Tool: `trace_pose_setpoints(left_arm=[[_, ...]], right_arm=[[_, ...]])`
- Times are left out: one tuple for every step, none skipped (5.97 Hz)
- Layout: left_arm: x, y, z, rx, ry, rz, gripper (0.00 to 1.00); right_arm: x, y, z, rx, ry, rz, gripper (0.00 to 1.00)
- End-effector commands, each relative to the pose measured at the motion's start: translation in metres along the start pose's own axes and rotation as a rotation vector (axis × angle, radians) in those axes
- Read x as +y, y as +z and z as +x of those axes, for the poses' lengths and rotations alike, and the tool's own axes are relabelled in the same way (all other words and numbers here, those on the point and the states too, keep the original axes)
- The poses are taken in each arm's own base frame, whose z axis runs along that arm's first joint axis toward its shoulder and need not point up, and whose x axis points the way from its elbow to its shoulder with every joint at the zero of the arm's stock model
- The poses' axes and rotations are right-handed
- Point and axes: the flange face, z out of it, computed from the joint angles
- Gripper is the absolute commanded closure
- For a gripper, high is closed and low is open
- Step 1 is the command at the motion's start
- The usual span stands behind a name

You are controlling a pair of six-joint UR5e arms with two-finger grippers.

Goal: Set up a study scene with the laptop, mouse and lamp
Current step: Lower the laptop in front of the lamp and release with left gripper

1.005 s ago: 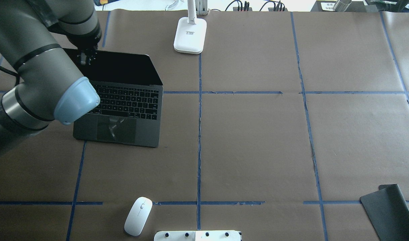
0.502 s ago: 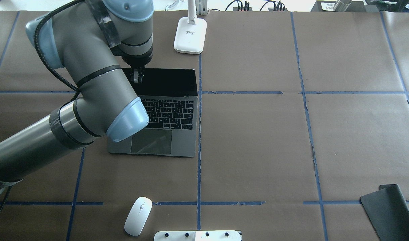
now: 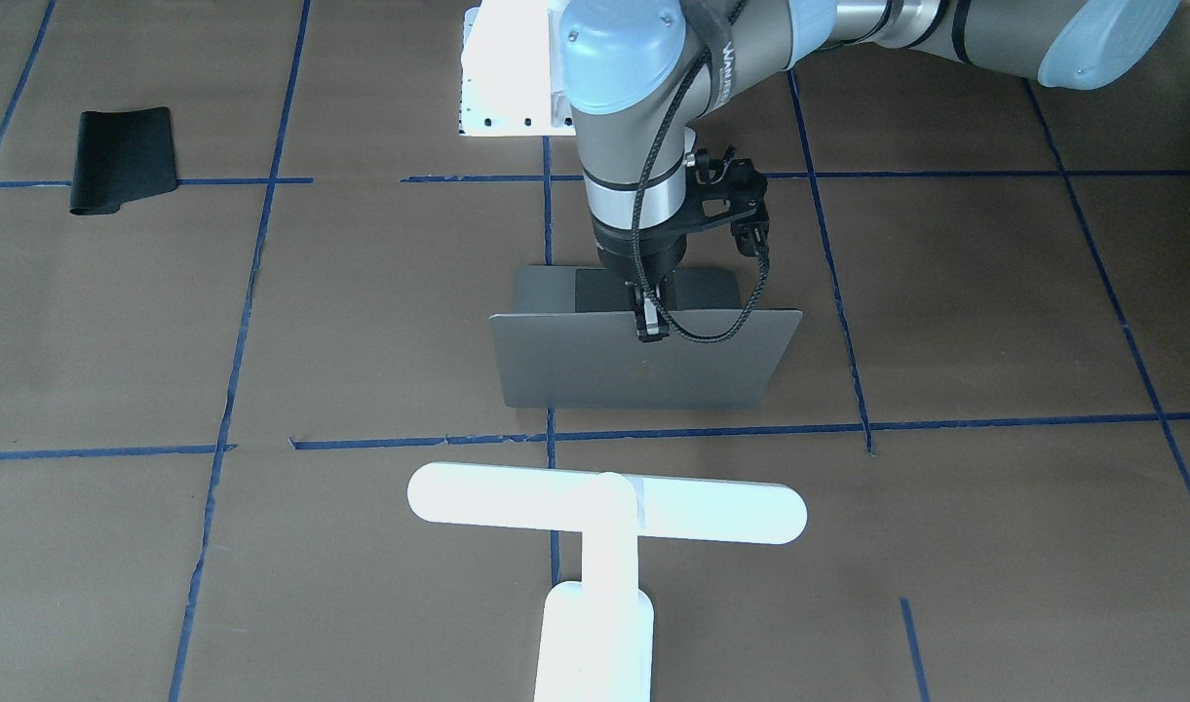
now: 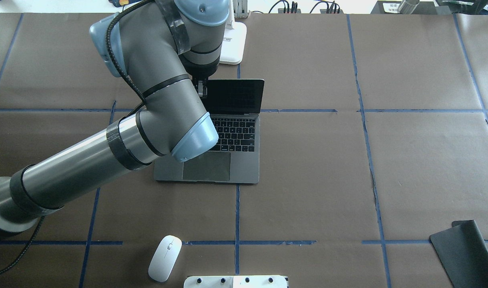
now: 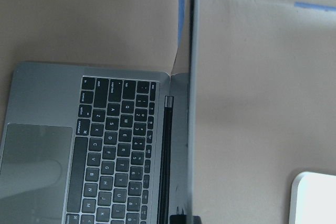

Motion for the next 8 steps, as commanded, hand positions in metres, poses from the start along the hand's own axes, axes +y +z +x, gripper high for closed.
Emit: trace_pose_setpoints(left_arm=[[0.011,0.007,0.007,0.005,-0.001,-0.010,1.00],[0.012,0.012,0.009,0.006,-0.031,-0.013,1.00],[0.014,0.009,0.009,0.009,-0.058,-0.020,1.00],[0.017,0.009,0.010,0.008,-0.077,-0.017,1.00],[0.017,0.010,0.011,0.006,-0.078,-0.015,1.00],[0.020,0.009,0.011,0.017,-0.069,-0.039,0.95],[0.024,0.011,0.007,0.017,-0.060,-0.050,0.84],[0.022,0.012,0.007,0.019,-0.060,-0.047,0.28]], right_arm=[[0.000,0.000,0.000,0.000,0.000,0.000,0.00],[0.000,0.000,0.000,0.000,0.000,0.000,0.00],[0.000,0.000,0.000,0.002,0.000,0.000,0.00],[0.000,0.000,0.001,0.002,0.001,0.001,0.00],[0.000,-0.001,0.001,0.002,0.002,0.002,0.00],[0.000,0.000,0.002,0.002,0.003,0.001,0.00],[0.001,0.002,0.005,0.002,0.009,-0.005,0.00],[0.000,0.003,0.005,0.002,0.009,-0.005,0.00]])
